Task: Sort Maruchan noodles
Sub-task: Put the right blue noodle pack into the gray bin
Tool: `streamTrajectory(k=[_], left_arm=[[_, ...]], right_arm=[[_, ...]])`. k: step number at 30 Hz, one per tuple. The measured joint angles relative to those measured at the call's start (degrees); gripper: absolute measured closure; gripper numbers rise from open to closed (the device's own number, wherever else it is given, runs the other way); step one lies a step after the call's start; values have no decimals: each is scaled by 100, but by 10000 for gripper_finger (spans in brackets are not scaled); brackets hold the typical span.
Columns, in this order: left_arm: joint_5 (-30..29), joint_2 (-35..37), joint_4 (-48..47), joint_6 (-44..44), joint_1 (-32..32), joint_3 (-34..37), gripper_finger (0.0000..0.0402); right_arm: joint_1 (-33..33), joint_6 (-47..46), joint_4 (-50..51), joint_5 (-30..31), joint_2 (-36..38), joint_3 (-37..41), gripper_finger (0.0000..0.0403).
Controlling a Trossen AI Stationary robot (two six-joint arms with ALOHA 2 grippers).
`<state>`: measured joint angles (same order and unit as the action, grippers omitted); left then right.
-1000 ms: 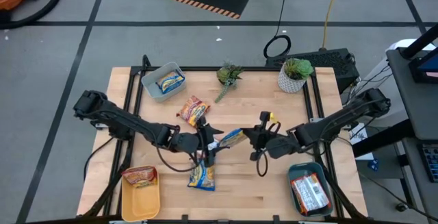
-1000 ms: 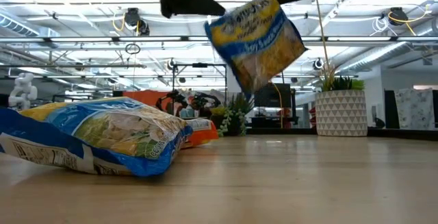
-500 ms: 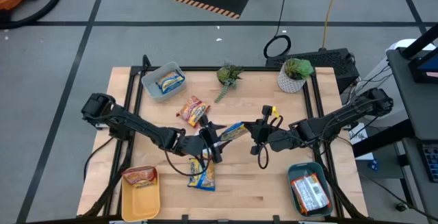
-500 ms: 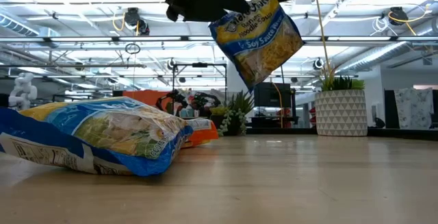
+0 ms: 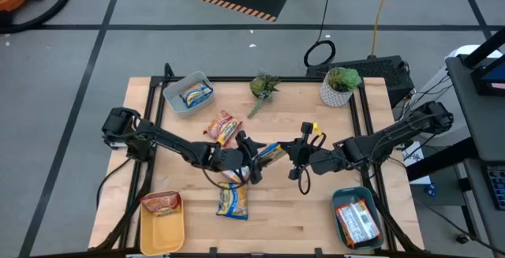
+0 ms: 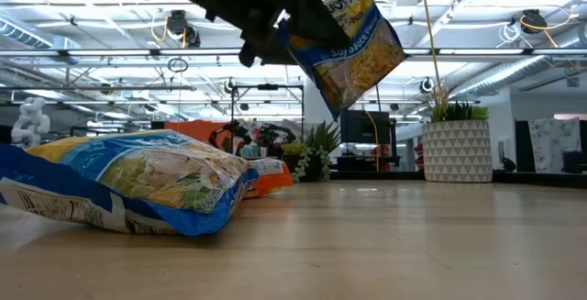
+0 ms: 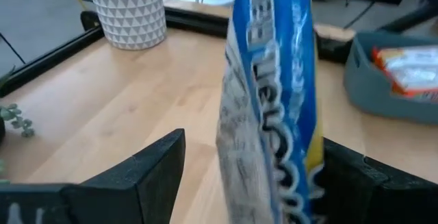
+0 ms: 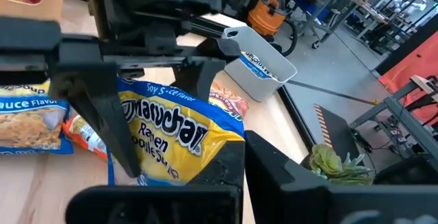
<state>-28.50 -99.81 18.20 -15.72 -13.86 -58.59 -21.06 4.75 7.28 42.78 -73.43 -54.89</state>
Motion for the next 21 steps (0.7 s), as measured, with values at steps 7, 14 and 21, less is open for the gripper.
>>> streamTrajectory(k=[7, 14, 21], left_arm=[[-1, -40, 26, -96, 34, -4, 143], [-1, -37, 11, -64, 34, -2, 234], [0, -37, 25, 191, 33, -2, 294]], right_arm=[[-2, -4, 26, -107, 0, 0, 403], [-2, -9, 25, -111, 0, 0, 403], [-2, -8, 27, -110, 0, 2, 403]])
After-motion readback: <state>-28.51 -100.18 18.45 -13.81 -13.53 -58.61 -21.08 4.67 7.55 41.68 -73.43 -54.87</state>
